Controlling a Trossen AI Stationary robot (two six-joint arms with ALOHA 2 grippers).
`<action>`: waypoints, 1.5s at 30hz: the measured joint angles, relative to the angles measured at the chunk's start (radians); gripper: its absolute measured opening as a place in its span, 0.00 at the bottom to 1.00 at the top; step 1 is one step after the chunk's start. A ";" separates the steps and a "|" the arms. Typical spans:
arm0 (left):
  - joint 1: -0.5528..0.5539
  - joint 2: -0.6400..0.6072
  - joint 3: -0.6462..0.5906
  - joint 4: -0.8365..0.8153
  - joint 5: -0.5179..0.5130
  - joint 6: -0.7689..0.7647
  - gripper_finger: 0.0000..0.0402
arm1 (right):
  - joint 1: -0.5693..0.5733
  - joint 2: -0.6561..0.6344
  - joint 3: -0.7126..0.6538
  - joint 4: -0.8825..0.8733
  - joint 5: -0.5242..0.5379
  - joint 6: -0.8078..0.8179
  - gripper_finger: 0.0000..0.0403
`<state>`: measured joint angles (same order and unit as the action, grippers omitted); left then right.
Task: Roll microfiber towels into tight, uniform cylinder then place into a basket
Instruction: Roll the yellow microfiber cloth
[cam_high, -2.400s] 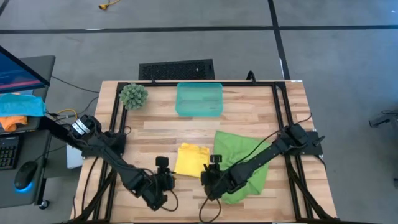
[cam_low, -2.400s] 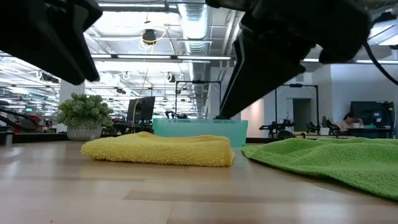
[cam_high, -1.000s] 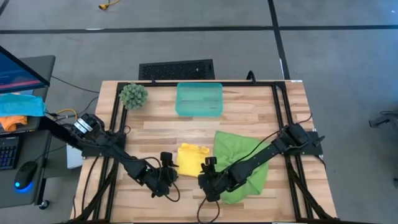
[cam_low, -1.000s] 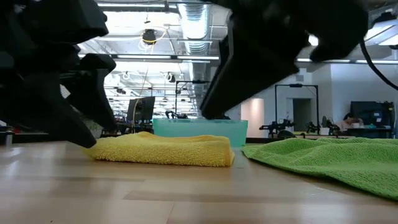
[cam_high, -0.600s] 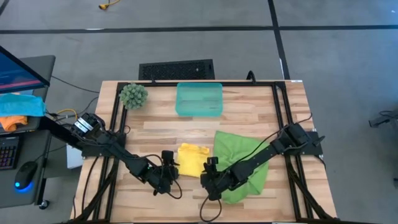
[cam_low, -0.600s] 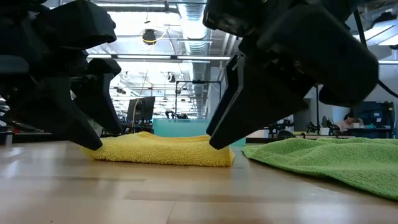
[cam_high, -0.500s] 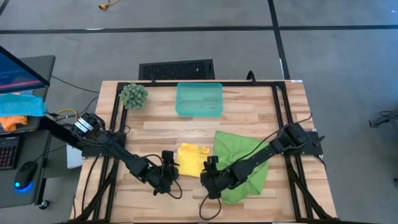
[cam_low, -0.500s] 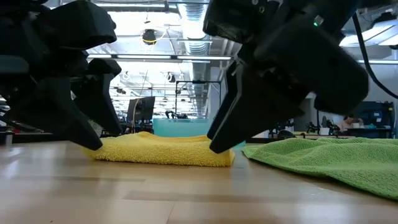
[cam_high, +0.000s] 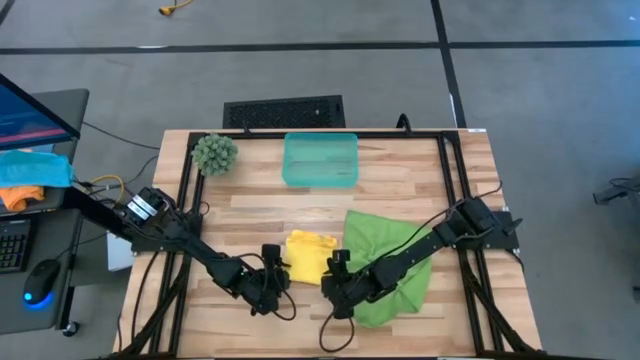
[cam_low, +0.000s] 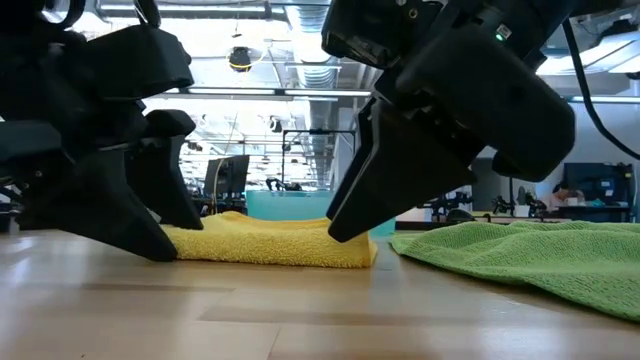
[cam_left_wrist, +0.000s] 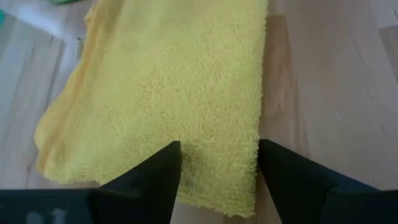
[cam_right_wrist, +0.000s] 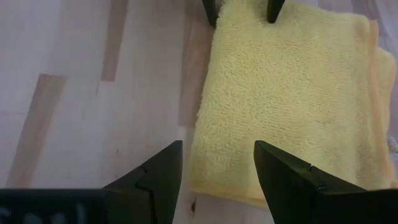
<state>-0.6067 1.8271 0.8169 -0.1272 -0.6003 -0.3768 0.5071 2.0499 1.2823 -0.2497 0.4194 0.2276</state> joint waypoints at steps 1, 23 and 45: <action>0.000 0.000 0.000 -0.001 -0.001 -0.008 0.52 | -0.002 0.000 0.000 0.000 0.000 0.000 0.55; 0.005 0.006 0.019 0.043 0.083 -0.230 0.03 | -0.002 0.000 0.000 0.008 -0.017 -0.046 0.55; 0.016 0.001 0.048 -0.021 0.205 -0.304 0.03 | -0.014 0.060 0.008 0.026 -0.074 -0.019 0.35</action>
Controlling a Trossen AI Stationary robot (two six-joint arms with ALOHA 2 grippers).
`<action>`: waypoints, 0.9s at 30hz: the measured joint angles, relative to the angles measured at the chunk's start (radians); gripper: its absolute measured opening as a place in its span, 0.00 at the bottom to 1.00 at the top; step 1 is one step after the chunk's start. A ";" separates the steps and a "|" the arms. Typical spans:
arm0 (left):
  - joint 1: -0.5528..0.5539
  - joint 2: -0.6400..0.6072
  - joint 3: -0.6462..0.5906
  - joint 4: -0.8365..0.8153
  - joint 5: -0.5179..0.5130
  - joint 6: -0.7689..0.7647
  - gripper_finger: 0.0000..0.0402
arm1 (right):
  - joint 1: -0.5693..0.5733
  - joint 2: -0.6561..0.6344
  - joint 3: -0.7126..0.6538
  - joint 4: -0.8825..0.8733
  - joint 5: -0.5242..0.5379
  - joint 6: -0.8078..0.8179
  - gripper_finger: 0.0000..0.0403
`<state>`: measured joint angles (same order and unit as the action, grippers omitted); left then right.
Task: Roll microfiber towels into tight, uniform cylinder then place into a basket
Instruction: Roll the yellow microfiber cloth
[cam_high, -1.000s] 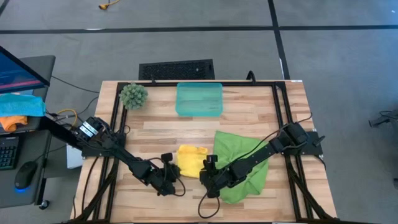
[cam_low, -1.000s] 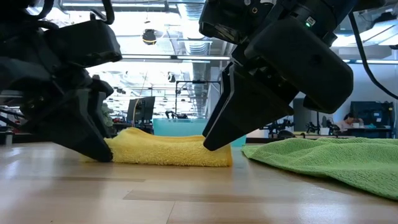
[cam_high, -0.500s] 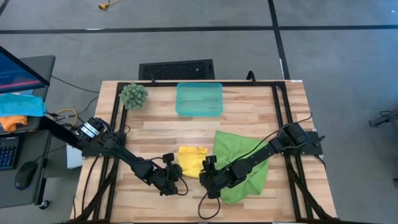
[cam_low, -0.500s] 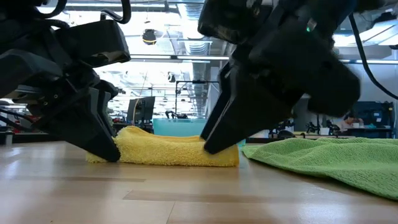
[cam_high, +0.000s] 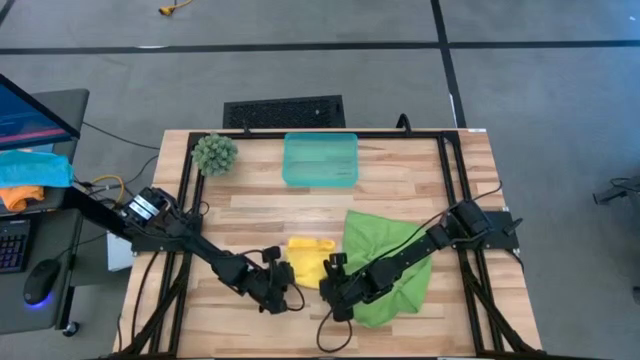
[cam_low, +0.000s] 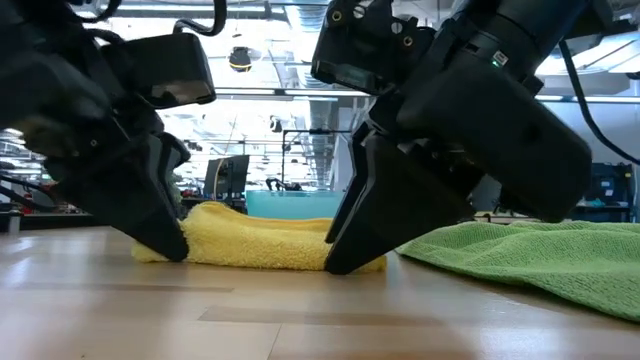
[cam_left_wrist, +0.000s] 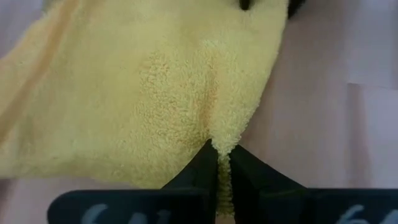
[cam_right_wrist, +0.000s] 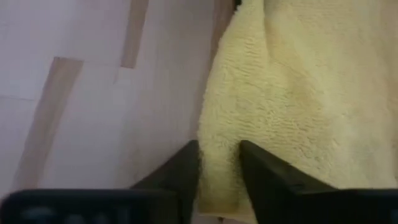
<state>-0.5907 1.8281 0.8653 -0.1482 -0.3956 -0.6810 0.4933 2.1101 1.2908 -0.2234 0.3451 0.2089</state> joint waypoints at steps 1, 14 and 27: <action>-0.001 -0.003 0.000 -0.003 0.008 -0.019 0.03 | 0.002 0.000 0.000 0.003 -0.003 0.000 0.30; -0.001 -0.134 -0.005 -0.037 0.318 -0.111 0.03 | 0.010 0.006 0.104 -0.006 -0.140 -0.026 0.08; 0.022 -0.159 -0.002 -0.072 0.576 -0.247 0.03 | 0.002 0.006 0.192 -0.045 -0.193 0.022 0.07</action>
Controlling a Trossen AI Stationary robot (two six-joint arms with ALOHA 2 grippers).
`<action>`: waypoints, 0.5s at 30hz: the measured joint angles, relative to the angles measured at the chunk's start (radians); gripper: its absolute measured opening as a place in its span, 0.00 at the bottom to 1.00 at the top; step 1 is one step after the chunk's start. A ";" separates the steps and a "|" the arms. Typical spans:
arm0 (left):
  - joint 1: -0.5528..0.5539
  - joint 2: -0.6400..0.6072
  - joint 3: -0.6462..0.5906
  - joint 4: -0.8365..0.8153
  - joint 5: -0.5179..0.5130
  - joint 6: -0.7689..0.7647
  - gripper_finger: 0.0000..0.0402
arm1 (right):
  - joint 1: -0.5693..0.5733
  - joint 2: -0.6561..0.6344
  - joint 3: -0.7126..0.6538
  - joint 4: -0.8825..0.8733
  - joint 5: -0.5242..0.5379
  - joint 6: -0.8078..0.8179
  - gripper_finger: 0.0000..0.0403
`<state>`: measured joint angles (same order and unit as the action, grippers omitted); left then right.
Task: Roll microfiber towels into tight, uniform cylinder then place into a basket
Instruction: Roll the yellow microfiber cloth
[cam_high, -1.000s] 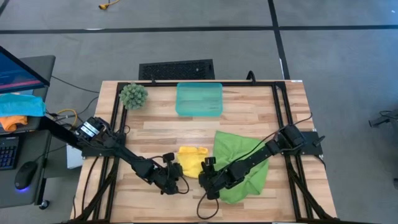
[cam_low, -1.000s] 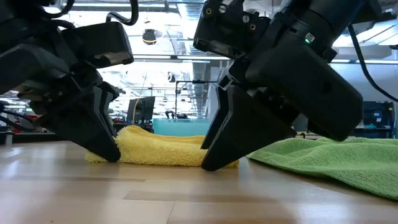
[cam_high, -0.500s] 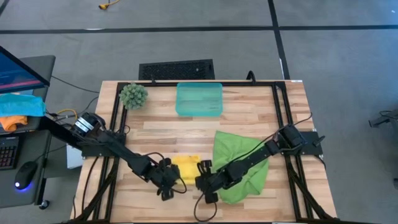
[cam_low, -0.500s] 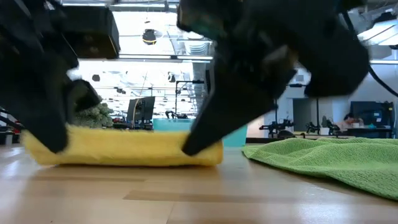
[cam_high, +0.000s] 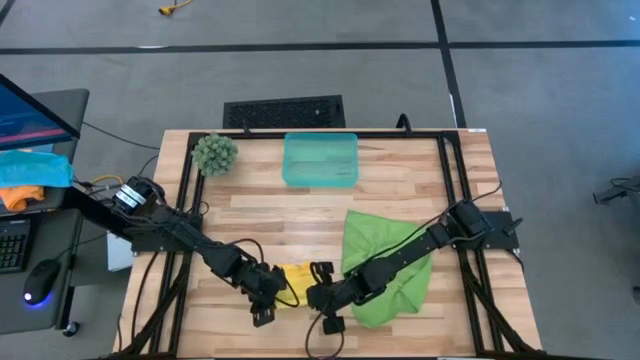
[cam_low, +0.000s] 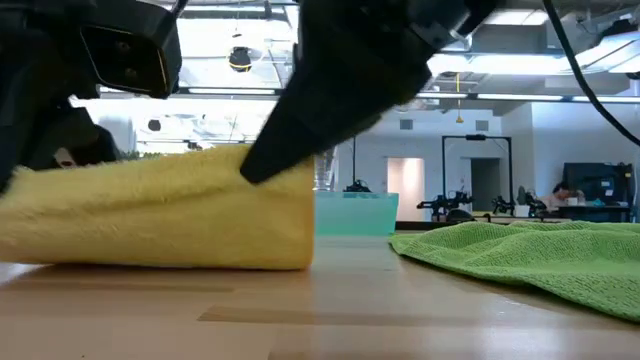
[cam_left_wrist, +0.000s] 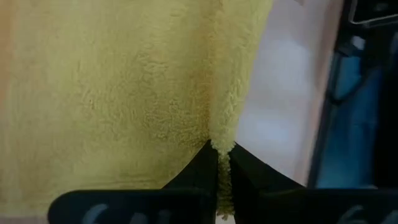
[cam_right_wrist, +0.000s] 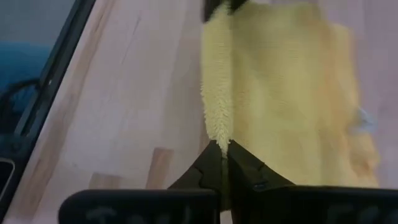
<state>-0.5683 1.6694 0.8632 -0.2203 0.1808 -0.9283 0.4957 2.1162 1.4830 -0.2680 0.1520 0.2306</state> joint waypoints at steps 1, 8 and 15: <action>0.005 0.000 0.001 0.002 0.023 -0.009 0.03 | -0.001 0.000 0.010 -0.017 -0.002 0.011 0.06; 0.063 -0.001 0.000 -0.007 0.137 -0.079 0.03 | -0.052 -0.002 0.025 -0.056 -0.009 0.124 0.03; 0.110 -0.007 -0.001 -0.013 0.219 -0.175 0.03 | -0.094 0.007 0.025 -0.057 -0.010 0.191 0.03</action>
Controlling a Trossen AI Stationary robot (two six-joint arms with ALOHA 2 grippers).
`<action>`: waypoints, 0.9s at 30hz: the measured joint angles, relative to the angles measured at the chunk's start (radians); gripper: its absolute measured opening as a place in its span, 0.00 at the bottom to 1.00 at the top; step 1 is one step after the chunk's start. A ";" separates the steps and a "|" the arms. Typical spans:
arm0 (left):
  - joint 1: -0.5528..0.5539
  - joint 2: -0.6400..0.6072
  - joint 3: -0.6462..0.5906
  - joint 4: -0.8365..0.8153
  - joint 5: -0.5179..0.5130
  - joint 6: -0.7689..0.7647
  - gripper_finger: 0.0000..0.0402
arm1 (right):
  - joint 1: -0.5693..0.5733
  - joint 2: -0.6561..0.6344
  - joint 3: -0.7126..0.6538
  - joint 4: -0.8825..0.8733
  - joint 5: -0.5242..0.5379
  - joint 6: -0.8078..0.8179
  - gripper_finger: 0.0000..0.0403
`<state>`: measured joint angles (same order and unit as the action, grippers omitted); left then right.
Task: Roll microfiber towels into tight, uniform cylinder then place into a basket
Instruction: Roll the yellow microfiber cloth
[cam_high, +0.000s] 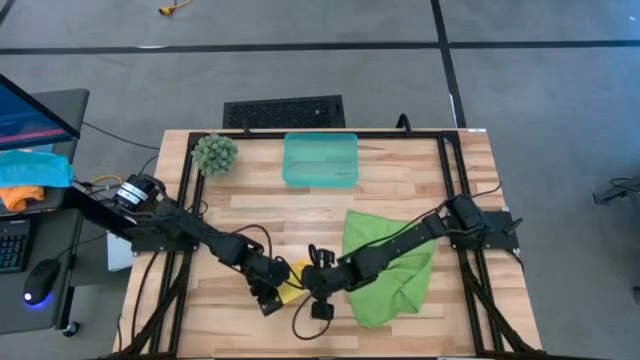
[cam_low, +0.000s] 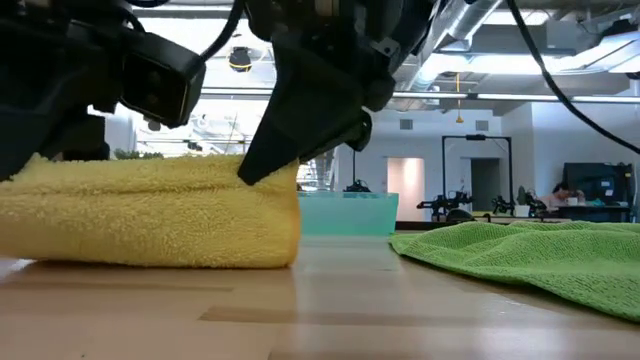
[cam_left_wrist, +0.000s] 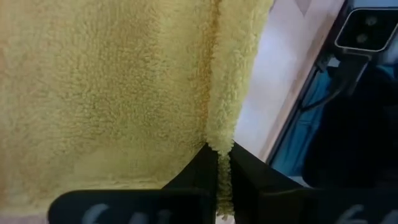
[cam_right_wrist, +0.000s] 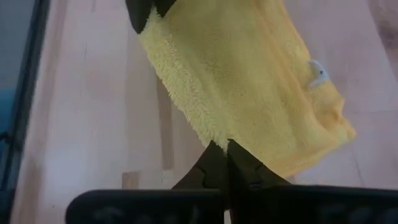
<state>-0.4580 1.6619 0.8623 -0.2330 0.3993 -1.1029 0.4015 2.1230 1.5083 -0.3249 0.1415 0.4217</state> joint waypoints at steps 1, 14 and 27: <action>0.005 0.000 -0.001 -0.004 0.000 -0.007 0.03 | -0.004 0.011 0.001 0.007 0.003 0.001 0.02; 0.012 0.001 -0.001 -0.030 -0.060 -0.024 0.03 | -0.056 0.100 0.004 0.038 -0.023 0.103 0.02; 0.010 0.000 0.000 -0.196 -0.142 0.048 0.18 | -0.055 0.103 0.002 0.047 -0.014 0.105 0.01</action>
<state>-0.4477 1.6619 0.8623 -0.4285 0.2577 -1.0550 0.3470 2.2265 1.5101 -0.2775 0.1272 0.5266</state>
